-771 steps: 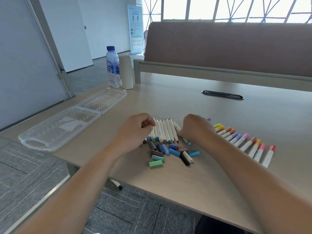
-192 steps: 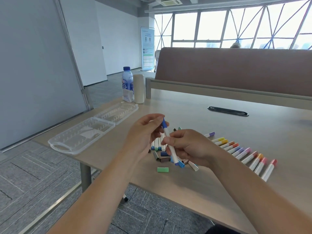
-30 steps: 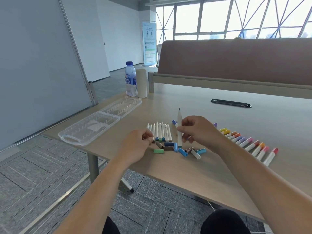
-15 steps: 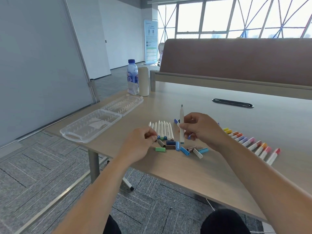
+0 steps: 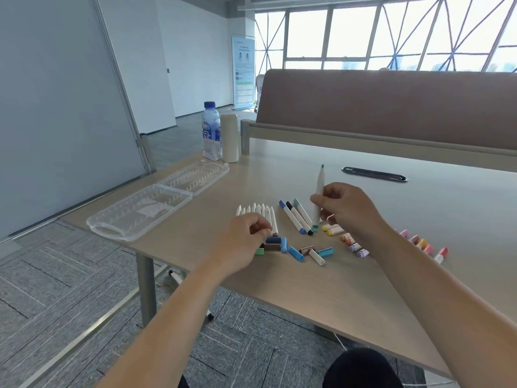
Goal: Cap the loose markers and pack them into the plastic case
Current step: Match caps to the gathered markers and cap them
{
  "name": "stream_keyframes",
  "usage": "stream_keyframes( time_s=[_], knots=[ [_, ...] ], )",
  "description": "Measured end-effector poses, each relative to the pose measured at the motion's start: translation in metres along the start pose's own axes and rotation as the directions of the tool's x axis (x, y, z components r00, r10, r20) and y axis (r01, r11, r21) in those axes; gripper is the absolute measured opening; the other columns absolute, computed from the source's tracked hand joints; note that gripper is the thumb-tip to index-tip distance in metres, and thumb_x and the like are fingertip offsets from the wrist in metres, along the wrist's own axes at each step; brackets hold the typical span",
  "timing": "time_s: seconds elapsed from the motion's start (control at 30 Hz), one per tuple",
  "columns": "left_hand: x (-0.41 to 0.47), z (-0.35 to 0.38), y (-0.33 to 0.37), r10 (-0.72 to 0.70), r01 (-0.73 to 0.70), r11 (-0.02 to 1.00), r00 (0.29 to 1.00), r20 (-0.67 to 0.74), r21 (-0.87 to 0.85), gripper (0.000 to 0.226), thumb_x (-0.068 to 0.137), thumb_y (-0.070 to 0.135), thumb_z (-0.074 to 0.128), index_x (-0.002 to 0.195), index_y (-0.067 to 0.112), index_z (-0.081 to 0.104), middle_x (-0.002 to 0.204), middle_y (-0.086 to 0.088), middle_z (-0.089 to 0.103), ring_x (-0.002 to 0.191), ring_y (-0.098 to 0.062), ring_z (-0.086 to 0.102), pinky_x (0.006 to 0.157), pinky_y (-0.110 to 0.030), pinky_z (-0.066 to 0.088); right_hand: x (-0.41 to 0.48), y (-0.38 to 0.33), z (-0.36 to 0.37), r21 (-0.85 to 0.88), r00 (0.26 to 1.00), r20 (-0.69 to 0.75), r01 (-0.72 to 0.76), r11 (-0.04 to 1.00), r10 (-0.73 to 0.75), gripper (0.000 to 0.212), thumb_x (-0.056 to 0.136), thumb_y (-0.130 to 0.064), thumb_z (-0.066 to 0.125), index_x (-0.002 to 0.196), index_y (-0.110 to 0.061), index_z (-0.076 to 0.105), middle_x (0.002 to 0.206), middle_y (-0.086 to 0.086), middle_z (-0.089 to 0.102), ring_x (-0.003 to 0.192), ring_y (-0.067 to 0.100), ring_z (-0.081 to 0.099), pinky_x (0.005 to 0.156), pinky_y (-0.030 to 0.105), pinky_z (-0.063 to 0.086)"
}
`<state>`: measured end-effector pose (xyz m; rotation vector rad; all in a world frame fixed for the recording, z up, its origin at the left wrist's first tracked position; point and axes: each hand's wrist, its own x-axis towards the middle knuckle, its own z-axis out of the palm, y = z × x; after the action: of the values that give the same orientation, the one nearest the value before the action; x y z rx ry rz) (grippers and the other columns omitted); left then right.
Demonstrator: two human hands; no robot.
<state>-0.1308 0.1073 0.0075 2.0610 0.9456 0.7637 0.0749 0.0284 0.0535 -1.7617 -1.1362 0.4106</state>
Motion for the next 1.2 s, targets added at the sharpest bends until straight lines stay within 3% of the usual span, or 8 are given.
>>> stream_keyframes(
  time_s=[0.27, 0.43, 0.57, 0.73, 0.9, 1.03, 1.2],
  knots=[
    [0.006, 0.008, 0.007, 0.004, -0.004, 1.0, 1.0, -0.005, 0.005, 0.011, 0.095, 0.013, 0.06, 0.09, 0.021, 0.065, 0.077, 0.013, 0.06, 0.067, 0.002, 0.052, 0.058, -0.004, 0.038, 0.0, 0.008, -0.003, -0.026, 0.998, 0.056, -0.022, 0.999, 0.023, 0.017, 0.093, -0.026, 0.067, 0.098, -0.009, 0.07, 0.087, 0.009, 0.073, 0.07, 0.021, 0.066, 0.068, 0.034, 0.055],
    [0.011, 0.009, 0.009, 0.002, -0.002, 1.0, 1.0, -0.021, 0.007, 0.01, 0.096, 0.014, 0.059, 0.092, 0.02, 0.066, 0.079, 0.012, 0.061, 0.069, 0.0, 0.054, 0.058, -0.004, 0.038, 0.004, 0.011, -0.001, -0.055, 0.996, 0.085, -0.023, 0.998, 0.028, 0.015, 0.095, -0.026, 0.065, 0.099, -0.012, 0.071, 0.087, 0.007, 0.072, 0.07, 0.018, 0.065, 0.067, 0.031, 0.054],
    [0.017, 0.008, 0.008, -0.008, 0.007, 1.0, 1.0, -0.03, -0.028, 0.014, 0.096, 0.012, 0.058, 0.089, 0.022, 0.066, 0.078, 0.008, 0.061, 0.07, -0.006, 0.054, 0.059, -0.016, 0.039, 0.009, 0.012, 0.004, -0.189, 0.99, 0.143, 0.045, 0.981, -0.017, 0.016, 0.092, -0.025, 0.066, 0.092, -0.012, 0.074, 0.074, 0.005, 0.07, 0.055, 0.009, 0.055, 0.06, 0.024, 0.044],
    [0.023, 0.008, 0.006, -0.008, 0.006, 0.999, 0.998, -0.058, -0.037, 0.015, 0.095, 0.012, 0.059, 0.088, 0.023, 0.066, 0.079, 0.008, 0.062, 0.067, -0.004, 0.053, 0.059, -0.015, 0.039, 0.02, 0.009, 0.018, -0.247, 0.982, 0.185, 0.076, 0.966, -0.03, 0.019, 0.091, -0.027, 0.068, 0.106, -0.015, 0.072, 0.083, -0.004, 0.073, 0.06, 0.006, 0.061, 0.058, 0.018, 0.041],
    [0.027, 0.006, 0.001, -0.001, -0.001, 0.999, 0.999, -0.054, -0.035, 0.011, 0.095, 0.014, 0.059, 0.091, 0.018, 0.069, 0.085, -0.001, 0.067, 0.071, -0.01, 0.056, 0.065, -0.021, 0.042, 0.03, 0.006, 0.031, -0.34, 0.978, 0.202, 0.021, 0.94, 0.051, 0.022, 0.089, -0.028, 0.072, 0.098, -0.008, 0.073, 0.081, 0.008, 0.074, 0.061, 0.014, 0.064, 0.057, 0.02, 0.047],
    [0.032, 0.004, -0.003, -0.001, -0.002, 0.999, 0.998, -0.061, -0.049, 0.01, 0.095, 0.014, 0.06, 0.092, 0.016, 0.069, 0.083, -0.001, 0.066, 0.069, -0.009, 0.053, 0.06, -0.015, 0.038, 0.037, 0.007, 0.048, -0.56, 0.963, 0.25, 0.061, 0.826, 0.098, 0.024, 0.085, -0.033, 0.073, 0.085, -0.009, 0.07, 0.07, 0.007, 0.071, 0.07, 0.022, 0.07, 0.067, 0.03, 0.052],
    [0.037, 0.003, -0.01, 0.013, -0.017, 0.998, 0.998, -0.058, -0.063, 0.011, 0.094, 0.016, 0.062, 0.087, 0.021, 0.069, 0.078, 0.003, 0.066, 0.067, -0.008, 0.054, 0.064, -0.022, 0.041, 0.043, 0.013, 0.063, -0.686, 0.97, 0.233, 0.113, 0.719, 0.071, 0.031, 0.081, -0.032, 0.074, 0.065, -0.016, 0.054, 0.063, 0.001, 0.053, 0.058, 0.014, 0.052, 0.05, 0.026, 0.034]
  ],
)
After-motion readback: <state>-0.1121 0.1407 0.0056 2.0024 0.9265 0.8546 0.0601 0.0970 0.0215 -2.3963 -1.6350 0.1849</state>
